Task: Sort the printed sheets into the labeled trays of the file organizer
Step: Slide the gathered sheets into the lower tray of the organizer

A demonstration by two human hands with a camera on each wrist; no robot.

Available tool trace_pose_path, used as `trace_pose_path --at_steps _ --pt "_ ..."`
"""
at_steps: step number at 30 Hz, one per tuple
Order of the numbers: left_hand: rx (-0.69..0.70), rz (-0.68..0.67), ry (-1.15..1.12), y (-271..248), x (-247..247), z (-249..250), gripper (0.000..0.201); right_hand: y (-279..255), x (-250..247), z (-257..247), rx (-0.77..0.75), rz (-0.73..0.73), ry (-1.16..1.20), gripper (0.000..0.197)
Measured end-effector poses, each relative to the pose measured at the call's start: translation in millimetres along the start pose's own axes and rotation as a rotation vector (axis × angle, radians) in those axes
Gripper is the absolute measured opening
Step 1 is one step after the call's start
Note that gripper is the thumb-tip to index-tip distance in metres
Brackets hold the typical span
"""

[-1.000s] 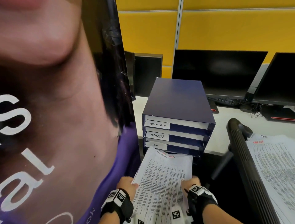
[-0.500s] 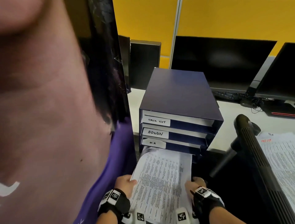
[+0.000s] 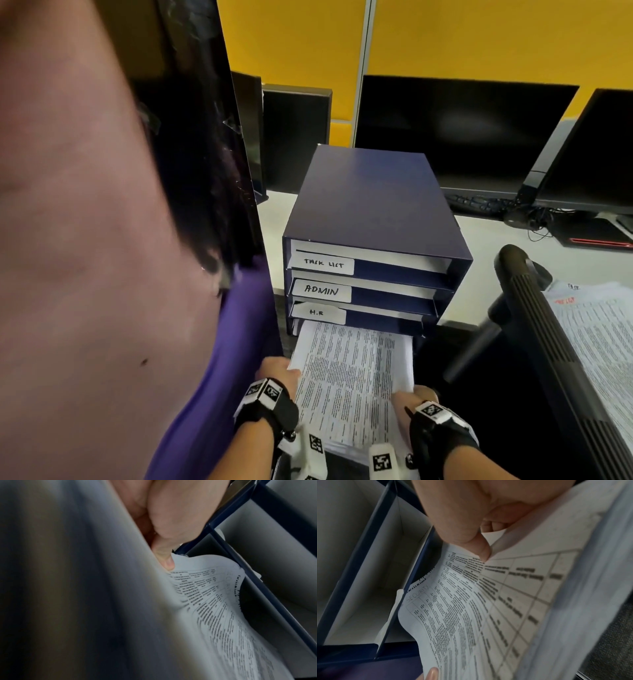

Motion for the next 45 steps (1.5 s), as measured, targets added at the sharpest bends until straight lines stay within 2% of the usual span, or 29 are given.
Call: trace_pose_path --at_steps 4,7,9,11,14,16,20,22,23,27,30,32,35,39,45 --pt "0.013 -0.019 -0.130 14.3 0.1 4.7 0.010 18.7 -0.5 -12.9 -0.105 0.118 0.105 0.030" --pt "0.006 -0.013 -0.229 23.9 -6.8 8.8 0.027 30.7 -0.5 -24.3 -0.122 0.202 0.178 0.032" --pt "0.001 -0.010 -0.241 22.6 -10.2 8.1 0.024 37.1 -2.5 -33.9 -0.128 0.224 0.201 0.033" --pt "-0.042 -0.075 -0.256 17.5 -5.2 -0.1 0.012 45.4 -4.8 -40.8 -0.131 0.244 0.227 0.032" --pt "-0.170 -0.232 -0.293 2.3 8.2 -18.8 0.017 52.9 -8.1 -46.4 -0.136 0.259 0.228 0.032" --pt "-0.194 -0.261 -0.305 -3.9 7.7 -24.1 0.015 56.1 -8.2 -44.4 -0.138 0.245 0.236 0.033" --pt "-0.159 -0.199 -0.368 0.3 -2.9 -17.8 0.014 54.1 -3.2 -30.3 -0.128 0.237 0.286 0.037" --pt "-0.152 -0.163 -0.370 4.8 -5.0 -13.4 0.016 51.5 -0.9 -18.2 -0.085 0.230 0.296 0.029" --pt "-0.150 -0.147 -0.372 7.2 -4.4 -11.4 0.017 49.6 0.7 -9.2 -0.050 0.206 0.287 0.021" --pt "-0.142 -0.094 -0.401 15.8 -4.1 0.1 0.018 25.6 20.8 21.0 0.125 -0.006 0.305 0.019" --pt "-0.141 -0.056 -0.438 21.6 -5.2 8.5 0.001 27.8 21.2 14.3 0.084 0.000 0.379 0.012" --pt "-0.143 -0.038 -0.481 29.4 -3.4 10.5 0.016 34.2 14.6 -3.6 0.021 0.060 0.430 0.007" --pt "-0.136 -0.025 -0.540 38.3 0.6 17.5 0.018 48.1 7.0 -25.9 -0.038 0.137 0.492 0.014" --pt "-0.182 -0.042 -0.721 39.1 7.5 20.5 0.014 61.3 7.3 -40.1 -0.052 0.144 0.690 0.040" --pt "-0.214 -0.078 -1.011 28.9 18.2 20.3 0.021 64.0 13.2 -43.9 -0.026 0.099 0.924 0.044"
Point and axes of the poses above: each hand's wrist, its own y-axis towards the middle knuckle, its own x-axis out of the palm, z = x × y, the point moved 10 cm from there along y, towards the middle knuckle, and after that the axes turned 8 degrees about -x, right-handed, at the moved point
